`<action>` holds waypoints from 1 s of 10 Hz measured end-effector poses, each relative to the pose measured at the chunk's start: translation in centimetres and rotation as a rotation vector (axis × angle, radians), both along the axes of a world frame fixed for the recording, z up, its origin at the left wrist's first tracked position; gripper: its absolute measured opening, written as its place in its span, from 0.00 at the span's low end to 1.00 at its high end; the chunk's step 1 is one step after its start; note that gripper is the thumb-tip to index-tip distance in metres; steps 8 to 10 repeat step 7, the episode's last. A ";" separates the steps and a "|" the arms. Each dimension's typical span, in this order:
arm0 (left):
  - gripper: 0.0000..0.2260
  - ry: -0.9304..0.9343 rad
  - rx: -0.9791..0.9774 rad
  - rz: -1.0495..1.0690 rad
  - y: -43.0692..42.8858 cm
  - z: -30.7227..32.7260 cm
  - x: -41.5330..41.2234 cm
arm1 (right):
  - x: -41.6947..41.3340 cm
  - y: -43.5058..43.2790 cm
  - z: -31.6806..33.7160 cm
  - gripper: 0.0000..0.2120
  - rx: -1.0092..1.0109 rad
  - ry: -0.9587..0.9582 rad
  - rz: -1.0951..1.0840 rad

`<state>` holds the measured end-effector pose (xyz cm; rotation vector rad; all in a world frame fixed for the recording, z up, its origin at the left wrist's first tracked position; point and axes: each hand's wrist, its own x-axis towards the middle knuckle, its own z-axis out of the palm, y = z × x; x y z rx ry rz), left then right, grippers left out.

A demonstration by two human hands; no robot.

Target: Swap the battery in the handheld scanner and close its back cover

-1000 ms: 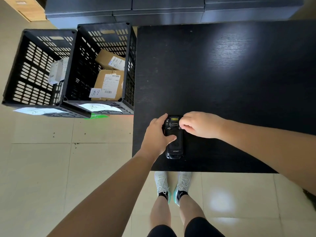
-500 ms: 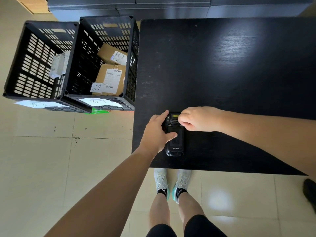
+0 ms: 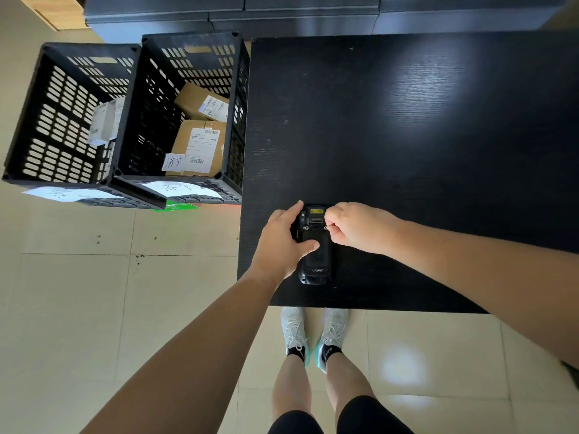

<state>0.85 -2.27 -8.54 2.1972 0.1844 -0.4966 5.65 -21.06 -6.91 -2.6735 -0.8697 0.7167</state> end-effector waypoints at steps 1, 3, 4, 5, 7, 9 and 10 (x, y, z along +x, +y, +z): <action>0.38 -0.003 -0.005 0.003 0.0 -0.1 0.0 | -1.1 0.7 0.0 0.08 0.017 0.034 -0.198; 0.38 -0.019 0.000 -0.004 0.1 -0.3 0.0 | -2.3 1.6 0.2 0.08 0.068 0.088 -0.431; 0.38 -0.027 0.027 -0.025 -0.1 -0.3 0.0 | -2.9 1.2 -0.2 0.06 0.142 0.068 -0.487; 0.41 -0.004 0.095 -0.097 -0.3 0.4 -0.7 | -4.6 1.1 -0.2 0.07 0.234 0.066 -0.642; 0.33 0.118 0.137 -0.017 2.3 4.8 -6.1 | -12.3 -1.7 3.1 0.15 0.196 0.254 -0.879; 0.33 0.118 0.137 -0.017 2.3 4.8 -6.1 | -12.3 -1.7 3.1 0.15 0.196 0.254 -0.879; 0.33 0.118 0.137 -0.017 2.3 4.8 -6.1 | -12.3 -1.7 3.1 0.15 0.196 0.254 -0.879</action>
